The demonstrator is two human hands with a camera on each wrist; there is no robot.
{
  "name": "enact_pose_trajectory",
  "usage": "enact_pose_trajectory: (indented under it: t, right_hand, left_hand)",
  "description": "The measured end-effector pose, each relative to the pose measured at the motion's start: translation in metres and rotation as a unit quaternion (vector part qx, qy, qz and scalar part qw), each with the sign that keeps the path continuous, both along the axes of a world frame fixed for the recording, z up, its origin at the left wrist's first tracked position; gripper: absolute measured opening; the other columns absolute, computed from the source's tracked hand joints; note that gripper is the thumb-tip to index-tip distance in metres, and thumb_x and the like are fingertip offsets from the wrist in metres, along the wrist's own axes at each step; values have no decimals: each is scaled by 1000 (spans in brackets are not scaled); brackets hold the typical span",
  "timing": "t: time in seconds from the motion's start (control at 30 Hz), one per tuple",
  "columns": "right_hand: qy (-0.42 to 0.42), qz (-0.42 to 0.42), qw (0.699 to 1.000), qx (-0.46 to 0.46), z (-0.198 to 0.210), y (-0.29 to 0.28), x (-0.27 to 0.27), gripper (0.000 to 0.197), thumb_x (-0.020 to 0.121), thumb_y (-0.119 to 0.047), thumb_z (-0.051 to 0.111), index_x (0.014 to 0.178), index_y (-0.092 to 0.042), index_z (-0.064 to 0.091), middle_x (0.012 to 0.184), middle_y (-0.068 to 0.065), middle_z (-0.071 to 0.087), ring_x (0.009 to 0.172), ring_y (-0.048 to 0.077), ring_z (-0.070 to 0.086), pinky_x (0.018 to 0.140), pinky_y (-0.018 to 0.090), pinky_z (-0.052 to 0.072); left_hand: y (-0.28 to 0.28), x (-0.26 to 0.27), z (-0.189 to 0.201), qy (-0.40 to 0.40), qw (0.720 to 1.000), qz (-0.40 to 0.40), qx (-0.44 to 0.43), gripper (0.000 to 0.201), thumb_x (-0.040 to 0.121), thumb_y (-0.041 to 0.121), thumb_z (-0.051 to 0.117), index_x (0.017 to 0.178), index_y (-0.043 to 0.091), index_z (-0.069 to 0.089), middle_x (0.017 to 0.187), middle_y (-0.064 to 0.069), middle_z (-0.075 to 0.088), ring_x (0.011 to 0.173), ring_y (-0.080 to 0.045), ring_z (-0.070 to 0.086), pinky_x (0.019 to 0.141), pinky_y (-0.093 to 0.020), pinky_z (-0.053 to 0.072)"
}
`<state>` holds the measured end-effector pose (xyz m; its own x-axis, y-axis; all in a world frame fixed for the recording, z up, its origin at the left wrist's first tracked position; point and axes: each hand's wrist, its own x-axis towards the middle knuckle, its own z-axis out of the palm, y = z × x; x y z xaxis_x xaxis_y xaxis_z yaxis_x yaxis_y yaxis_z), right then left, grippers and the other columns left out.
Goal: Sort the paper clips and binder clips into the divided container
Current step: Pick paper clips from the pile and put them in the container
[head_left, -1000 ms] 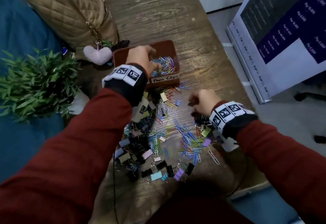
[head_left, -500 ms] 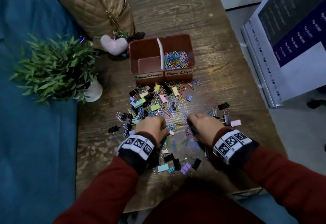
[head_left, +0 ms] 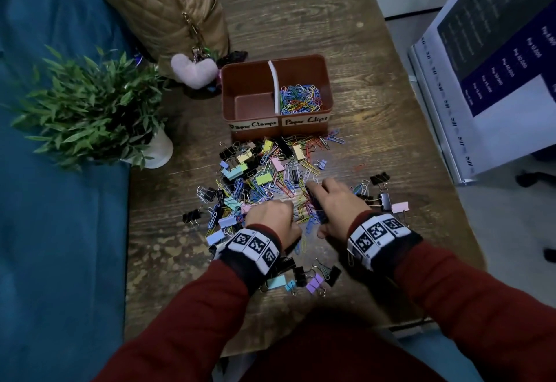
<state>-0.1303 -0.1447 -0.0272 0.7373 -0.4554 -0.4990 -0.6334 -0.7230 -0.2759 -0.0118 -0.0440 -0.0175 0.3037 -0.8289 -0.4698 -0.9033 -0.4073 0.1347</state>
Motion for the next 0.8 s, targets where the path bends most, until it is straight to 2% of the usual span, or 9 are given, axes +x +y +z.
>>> enact_pose_trajectory:
  t: [0.1,0.23,0.33,0.47,0.57,0.63,0.7,0.8]
  right_hand:
    - [-21,12,1000,0,1,-3,10,88,70,-18,78,142,-23,29,126,11,41,118,29,43,99,40,41]
    - [-46,70,996,21,0,-1,20,76,75,-9,68,140,-28,32,123,11,42,116,31,46,95,43,46]
    - [-43,119,992,7,2,4,24,73,78,-13,66,139,-32,31,126,9,41,117,31,45,92,44,46]
    - [-22,200,978,-49,2,13,30,68,82,-26,63,140,-36,28,138,7,37,123,29,40,102,49,34]
    - [-40,218,975,-33,3,17,29,53,86,-22,58,135,-33,39,133,9,42,117,29,43,96,49,43]
    - [-52,213,976,-11,6,18,26,44,90,-16,52,132,-28,45,131,11,42,116,29,43,90,45,48]
    - [-47,209,977,-9,6,18,20,37,93,-12,46,130,-21,47,131,11,42,117,28,44,87,40,47]
    - [-55,182,982,-9,3,15,10,33,92,-9,47,124,-18,51,119,9,48,110,26,49,80,36,47]
  left_hand:
    - [2,0,2,16,1000,9,2,23,90,32,49,103,17,59,93,-4,66,85,-23,62,75,-32,53]
    - [10,13,13,36,995,94,-21,17,88,37,53,94,26,64,87,2,66,83,-20,62,71,-28,51]
    - [25,33,19,52,983,176,-25,17,86,44,56,87,30,65,82,9,62,80,-14,60,71,-26,50]
    - [45,58,22,21,975,222,-15,20,87,45,53,83,28,64,81,7,64,76,-14,59,70,-27,51]
    - [49,66,24,13,971,236,-26,10,86,36,57,89,29,62,91,6,62,80,-15,58,70,-28,50]
    - [48,62,23,20,971,233,-49,9,84,31,59,93,29,60,98,5,60,85,-17,59,75,-31,52]
    - [43,53,22,40,974,216,-57,7,86,28,59,92,29,59,99,6,60,87,-16,58,78,-32,53]
    - [35,33,18,65,983,167,-37,6,88,29,59,94,30,61,100,6,63,87,-14,57,80,-31,52]
